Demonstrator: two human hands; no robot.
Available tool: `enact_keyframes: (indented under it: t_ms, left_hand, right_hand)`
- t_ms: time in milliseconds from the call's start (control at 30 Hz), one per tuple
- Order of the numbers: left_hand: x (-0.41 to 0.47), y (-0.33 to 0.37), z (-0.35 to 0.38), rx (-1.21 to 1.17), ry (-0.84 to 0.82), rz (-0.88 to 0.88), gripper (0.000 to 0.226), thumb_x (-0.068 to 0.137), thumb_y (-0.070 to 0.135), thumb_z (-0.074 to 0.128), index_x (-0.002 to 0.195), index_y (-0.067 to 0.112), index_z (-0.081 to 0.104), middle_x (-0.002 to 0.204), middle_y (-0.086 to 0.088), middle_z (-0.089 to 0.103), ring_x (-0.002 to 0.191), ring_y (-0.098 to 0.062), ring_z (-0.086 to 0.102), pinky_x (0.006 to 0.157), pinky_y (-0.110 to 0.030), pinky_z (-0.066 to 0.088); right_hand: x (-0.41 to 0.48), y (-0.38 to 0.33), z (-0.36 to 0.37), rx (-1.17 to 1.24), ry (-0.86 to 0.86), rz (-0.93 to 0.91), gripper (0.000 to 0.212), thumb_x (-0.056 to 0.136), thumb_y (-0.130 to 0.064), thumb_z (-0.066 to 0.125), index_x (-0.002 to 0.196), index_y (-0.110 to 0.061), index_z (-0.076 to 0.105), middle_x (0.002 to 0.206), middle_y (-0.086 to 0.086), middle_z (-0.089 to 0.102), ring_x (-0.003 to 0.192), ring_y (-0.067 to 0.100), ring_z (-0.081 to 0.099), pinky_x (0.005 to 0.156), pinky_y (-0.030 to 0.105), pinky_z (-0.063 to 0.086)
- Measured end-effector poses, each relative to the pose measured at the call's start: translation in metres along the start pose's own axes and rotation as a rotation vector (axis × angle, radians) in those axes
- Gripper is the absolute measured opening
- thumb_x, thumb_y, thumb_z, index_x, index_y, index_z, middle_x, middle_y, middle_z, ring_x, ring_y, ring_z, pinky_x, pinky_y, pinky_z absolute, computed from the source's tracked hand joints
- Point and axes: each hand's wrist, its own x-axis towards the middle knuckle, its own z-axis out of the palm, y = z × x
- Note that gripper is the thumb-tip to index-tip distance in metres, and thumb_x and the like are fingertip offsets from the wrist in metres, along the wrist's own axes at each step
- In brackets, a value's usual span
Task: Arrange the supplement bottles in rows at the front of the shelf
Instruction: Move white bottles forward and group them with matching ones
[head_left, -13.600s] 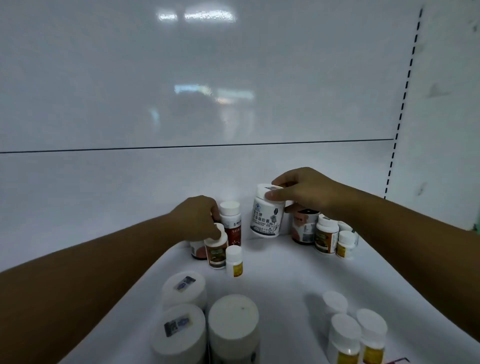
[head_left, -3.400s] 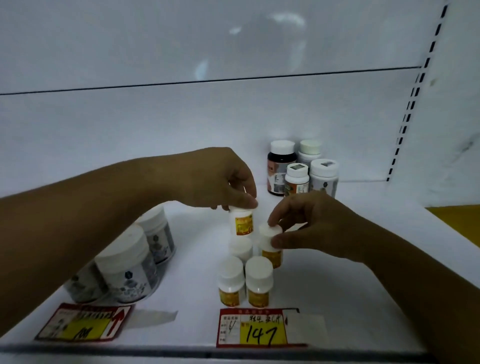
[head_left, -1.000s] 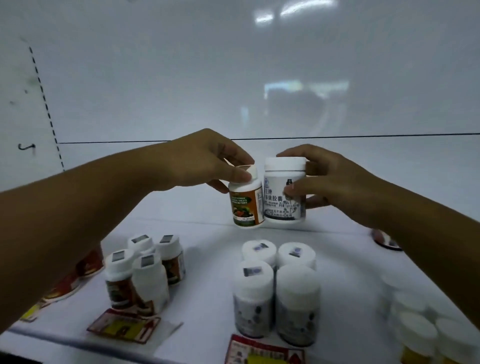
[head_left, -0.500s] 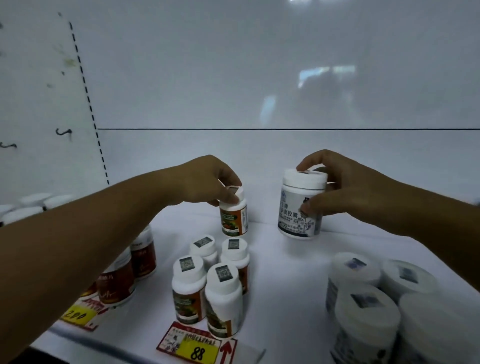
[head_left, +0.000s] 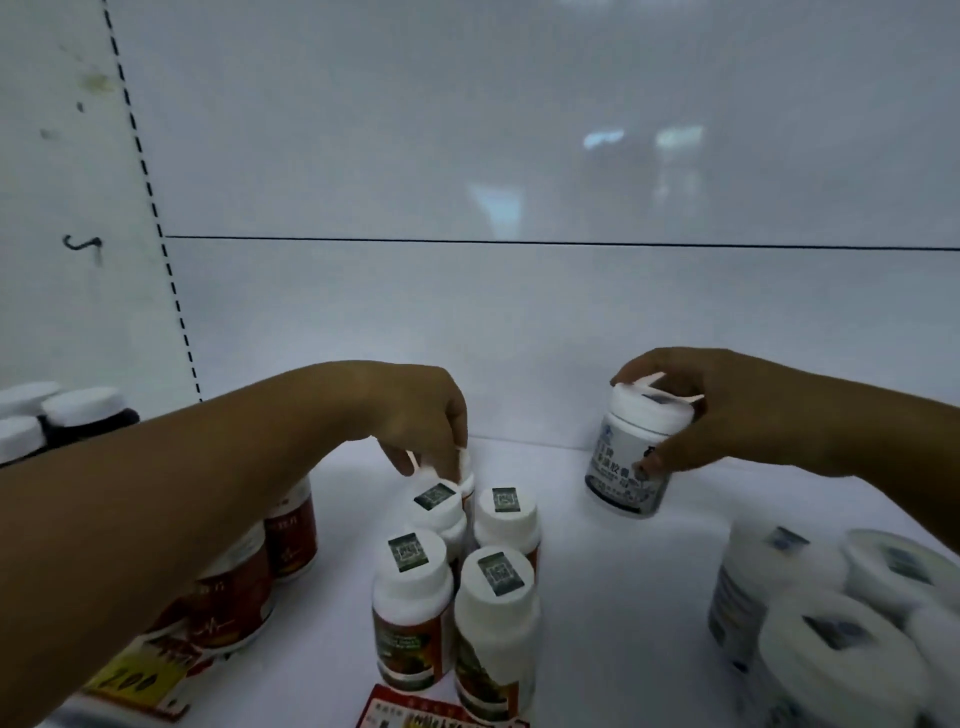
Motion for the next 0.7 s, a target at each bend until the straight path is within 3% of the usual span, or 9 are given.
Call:
enact_keyframes:
  t_ms: [100,233,333,467,700]
  left_hand:
    - [0.000,0.002,-0.003,0.057,-0.028,0.014,0.024,0.073,0.019,0.076,0.094,0.010,0.067,0.097,-0.011,0.070,0.085,-0.019,0.065,0.069,-0.029,0.058]
    - [0.009,0.003,-0.003,0.091,-0.027,0.043,0.018,0.078,0.025,0.072,0.086,0.009,0.072,0.070,-0.004,0.065,0.067,-0.015,0.060,0.063,-0.028,0.060]
    - [0.015,0.007,-0.001,0.145,-0.015,0.086,0.013,0.077,0.022,0.074,0.079,0.010,0.074,0.067,-0.004,0.066,0.064,-0.018,0.062,0.058,-0.025,0.059]
    - [0.020,0.005,-0.003,0.191,-0.053,0.095,0.011,0.075,0.024,0.076,0.073,0.013,0.074,0.067,-0.007,0.067,0.062,-0.017,0.062,0.058,-0.028,0.059]
    - [0.019,0.001,-0.005,0.143,-0.069,0.088,0.012,0.073,0.023,0.078,0.075,0.012,0.074,0.073,-0.011,0.067,0.064,-0.016,0.059,0.056,-0.025,0.057]
  right_hand:
    - [-0.003,0.011,-0.004,0.028,0.003,0.121,0.057,0.061,0.001,0.082,0.102,-0.033,0.062,0.112,0.001,0.061,0.093,0.024,0.065,0.060,0.025,0.056]
    - [-0.011,0.020,-0.011,0.006,0.044,0.218,0.055,0.062,0.004,0.079,0.103,-0.029,0.061,0.113,0.006,0.058,0.097,0.026,0.063,0.067,0.030,0.058]
    - [-0.016,0.023,-0.016,-0.051,0.017,0.309,0.052,0.064,0.005,0.077,0.103,-0.025,0.060,0.114,0.010,0.057,0.096,0.028,0.064,0.078,0.038,0.059]
    - [-0.022,0.028,-0.017,-0.106,-0.080,0.413,0.049,0.068,0.008,0.069,0.106,-0.021,0.060,0.118,0.011,0.055,0.089,0.025,0.063,0.082,0.038,0.057]
    - [-0.028,0.031,-0.016,-0.126,-0.065,0.431,0.031,0.078,-0.030,0.072,0.107,-0.029,0.061,0.112,0.005,0.061,0.093,0.020,0.063,0.072,0.028,0.056]
